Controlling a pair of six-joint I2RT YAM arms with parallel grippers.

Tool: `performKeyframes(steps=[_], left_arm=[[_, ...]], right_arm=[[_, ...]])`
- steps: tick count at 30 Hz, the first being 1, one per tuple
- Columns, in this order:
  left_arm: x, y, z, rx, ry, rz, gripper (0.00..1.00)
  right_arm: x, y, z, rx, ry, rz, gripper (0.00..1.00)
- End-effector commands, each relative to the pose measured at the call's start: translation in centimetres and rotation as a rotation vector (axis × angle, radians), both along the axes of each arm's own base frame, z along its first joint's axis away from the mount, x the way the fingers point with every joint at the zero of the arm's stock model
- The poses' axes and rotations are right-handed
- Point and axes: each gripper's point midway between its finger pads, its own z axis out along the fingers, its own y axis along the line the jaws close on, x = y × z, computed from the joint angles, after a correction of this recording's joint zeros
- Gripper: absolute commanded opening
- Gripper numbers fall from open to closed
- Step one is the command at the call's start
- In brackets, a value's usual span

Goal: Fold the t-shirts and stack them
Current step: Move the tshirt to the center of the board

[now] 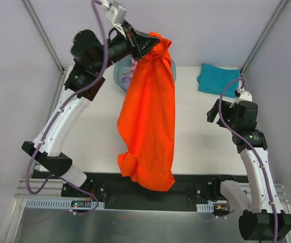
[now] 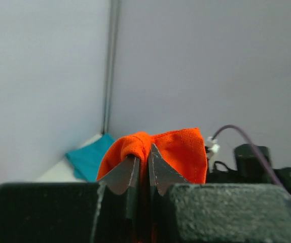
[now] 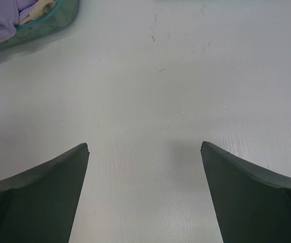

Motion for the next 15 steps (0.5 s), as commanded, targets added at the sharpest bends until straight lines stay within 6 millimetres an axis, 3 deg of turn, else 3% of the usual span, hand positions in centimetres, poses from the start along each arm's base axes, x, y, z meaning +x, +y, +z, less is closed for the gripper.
performKeyframes(steps=[1,2,4,5,7,8,9,10,11,12,13,14,15], left_arm=[[8.2,2.4,-8.4,-0.012,0.269,0.385,0.0],[10.9,4.7,-13.9,0.021,0.379,0.585,0.0],[11.5,8.8,-18.4,0.036,0.472,0.805,0.05],[12.0,11.8,-23.2,0.075,0.556,0.982,0.25],[11.3,15.6,-27.0,0.116,0.655,1.123,0.44],[10.1,17.2,-30.8,0.184,0.76,1.171,0.64],[9.6,18.4,-32.1,0.198,0.804,1.197,0.72],[9.1,20.5,-32.9,0.184,0.844,1.231,0.86],[8.0,21.9,-35.4,0.204,0.924,1.256,0.99],[7.5,22.2,-36.3,0.196,0.968,1.229,0.99],[6.9,23.9,-36.1,0.154,0.98,1.253,0.99],[6.0,24.4,-37.8,0.171,1.014,1.261,0.99],[5.5,24.8,-38.2,0.174,1.018,1.268,0.99]], right_arm=[[0.4,-0.1,-1.0,0.001,0.035,-0.016,0.97],[0.6,0.1,-1.3,0.005,0.047,-0.008,0.97],[0.7,0.1,-1.6,0.019,0.068,-0.017,0.97],[0.8,0.1,-2.1,0.03,0.093,-0.03,0.97],[0.9,0.5,-2.4,0.05,0.124,-0.021,0.97],[1.0,1.1,-3.1,0.067,0.152,0.002,0.97],[1.1,2.2,-3.3,0.099,0.161,0.049,0.97],[1.1,2.7,-3.6,0.106,0.173,0.062,0.97],[0.9,4.3,-4.1,0.1,0.196,0.115,0.97],[0.7,5.1,-4.7,0.073,0.216,0.144,0.97],[0.7,5.9,-4.7,0.052,0.228,0.168,0.97],[0.2,7.9,-5.8,0.024,0.274,0.231,0.97],[-0.6,8.1,-6.8,-0.007,0.332,0.229,0.97]])
